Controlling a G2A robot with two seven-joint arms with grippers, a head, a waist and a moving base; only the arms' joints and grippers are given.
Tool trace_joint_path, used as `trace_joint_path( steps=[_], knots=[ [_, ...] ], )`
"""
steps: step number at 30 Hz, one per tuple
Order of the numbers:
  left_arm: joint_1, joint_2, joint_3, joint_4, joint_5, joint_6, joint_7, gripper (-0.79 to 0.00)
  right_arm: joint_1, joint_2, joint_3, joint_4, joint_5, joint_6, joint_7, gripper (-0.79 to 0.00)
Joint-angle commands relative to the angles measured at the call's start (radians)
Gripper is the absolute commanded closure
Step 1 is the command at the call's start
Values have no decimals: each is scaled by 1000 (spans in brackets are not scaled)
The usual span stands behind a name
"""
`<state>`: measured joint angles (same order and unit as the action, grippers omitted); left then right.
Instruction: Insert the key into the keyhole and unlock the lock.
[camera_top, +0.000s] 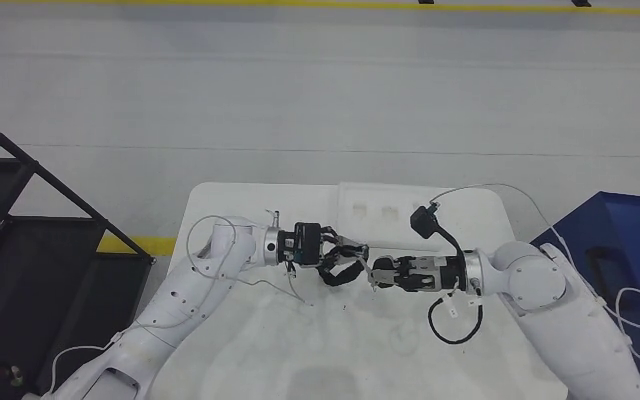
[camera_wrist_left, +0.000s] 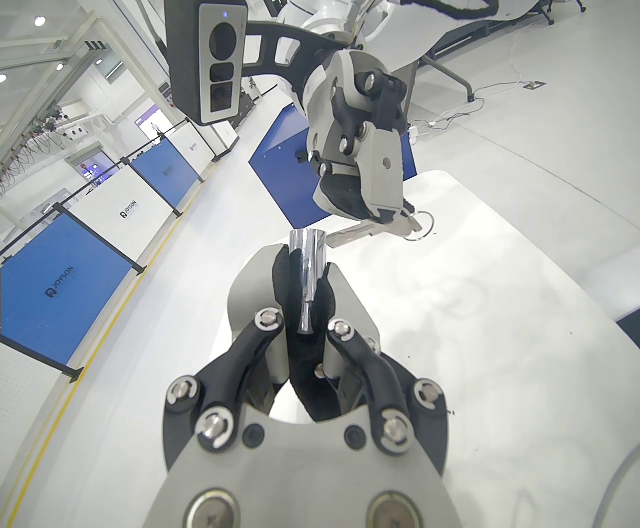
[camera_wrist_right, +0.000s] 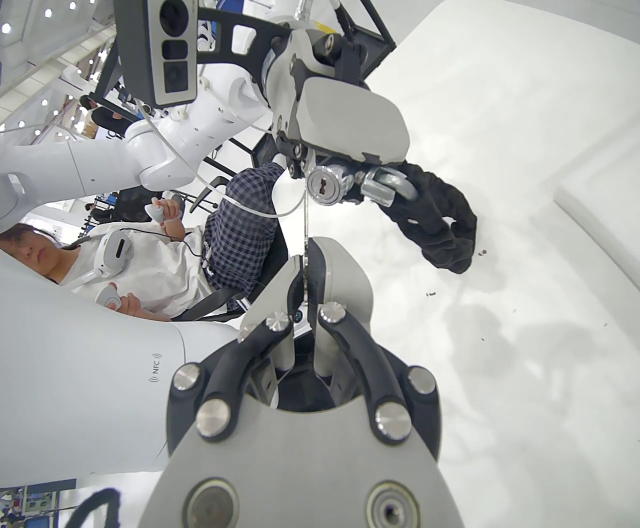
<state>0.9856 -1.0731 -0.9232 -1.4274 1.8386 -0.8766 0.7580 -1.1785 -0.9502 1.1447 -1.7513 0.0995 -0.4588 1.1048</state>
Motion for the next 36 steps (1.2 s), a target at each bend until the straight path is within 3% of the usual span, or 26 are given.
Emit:
trace_joint_path(
  steps=[1,18,36],
  knots=[
    [-2,1,2,0,1,1,5,0,3,0,-3,8,18,-9,4,0],
    [-6,11,17,9,-2,13,51,0,72,-18,-71,135,165,-95,27,0],
    [-12,18,28,21,-20,24,43,0,85,-22,-68,190,185,-150,-1,0]
  ],
)
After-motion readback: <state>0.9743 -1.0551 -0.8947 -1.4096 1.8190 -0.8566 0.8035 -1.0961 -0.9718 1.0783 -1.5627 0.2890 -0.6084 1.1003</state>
